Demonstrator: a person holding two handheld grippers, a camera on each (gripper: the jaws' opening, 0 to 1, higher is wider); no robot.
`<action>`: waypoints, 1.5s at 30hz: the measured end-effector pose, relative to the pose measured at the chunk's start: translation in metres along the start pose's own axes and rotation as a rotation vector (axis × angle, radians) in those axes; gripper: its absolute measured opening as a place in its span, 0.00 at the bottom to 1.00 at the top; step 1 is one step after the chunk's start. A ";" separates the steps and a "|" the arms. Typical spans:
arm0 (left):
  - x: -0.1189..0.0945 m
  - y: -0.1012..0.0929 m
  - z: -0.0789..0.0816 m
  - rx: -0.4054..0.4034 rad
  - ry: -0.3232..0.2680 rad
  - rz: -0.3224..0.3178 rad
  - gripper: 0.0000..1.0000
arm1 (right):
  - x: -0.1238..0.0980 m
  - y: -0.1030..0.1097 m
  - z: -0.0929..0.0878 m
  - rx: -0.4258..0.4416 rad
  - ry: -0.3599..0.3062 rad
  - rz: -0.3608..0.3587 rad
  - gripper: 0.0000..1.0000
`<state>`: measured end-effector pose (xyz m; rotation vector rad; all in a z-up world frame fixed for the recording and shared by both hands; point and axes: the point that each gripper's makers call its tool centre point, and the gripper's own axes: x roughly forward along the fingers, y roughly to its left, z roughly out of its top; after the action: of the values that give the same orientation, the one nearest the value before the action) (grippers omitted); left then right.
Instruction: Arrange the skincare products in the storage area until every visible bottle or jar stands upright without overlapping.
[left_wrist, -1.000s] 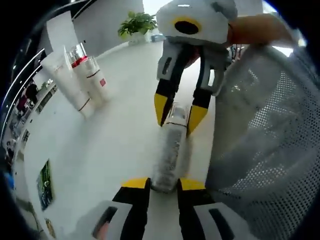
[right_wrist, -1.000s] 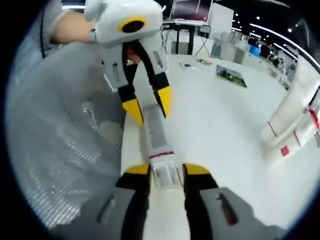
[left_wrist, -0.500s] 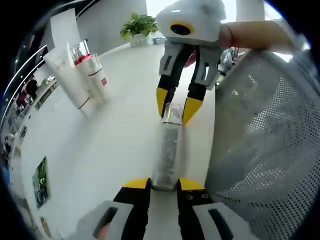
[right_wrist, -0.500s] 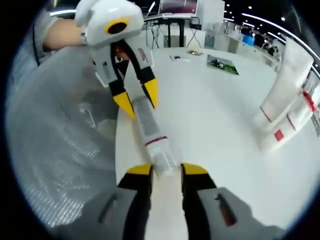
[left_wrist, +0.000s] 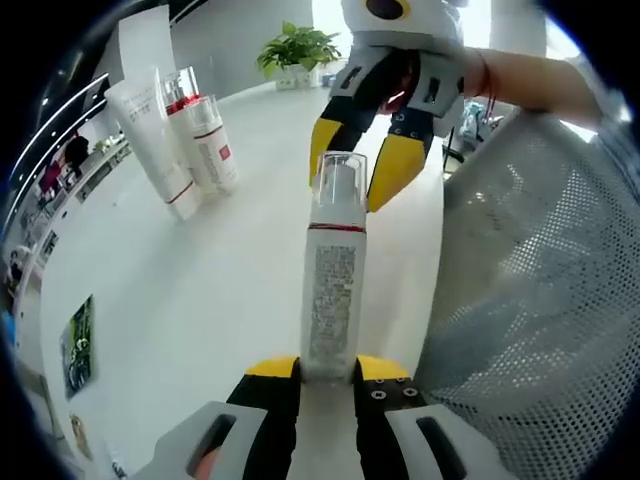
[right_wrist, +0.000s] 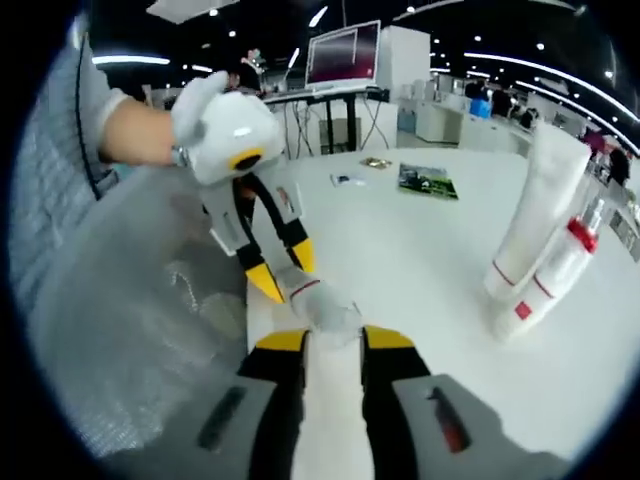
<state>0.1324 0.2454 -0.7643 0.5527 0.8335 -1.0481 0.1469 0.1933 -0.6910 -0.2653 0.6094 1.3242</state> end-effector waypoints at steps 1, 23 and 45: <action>0.001 0.000 0.001 -0.009 -0.004 0.002 0.21 | 0.006 0.005 0.007 0.049 -0.051 0.020 0.02; 0.008 -0.008 0.011 -0.034 -0.059 -0.019 0.21 | 0.023 0.022 0.014 0.027 -0.071 0.043 0.23; 0.008 -0.010 0.014 -0.039 -0.066 -0.010 0.23 | 0.047 0.037 0.037 -0.167 -0.061 -0.056 0.24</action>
<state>0.1302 0.2268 -0.7626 0.4788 0.7981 -1.0514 0.1266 0.2599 -0.6812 -0.3737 0.4374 1.3257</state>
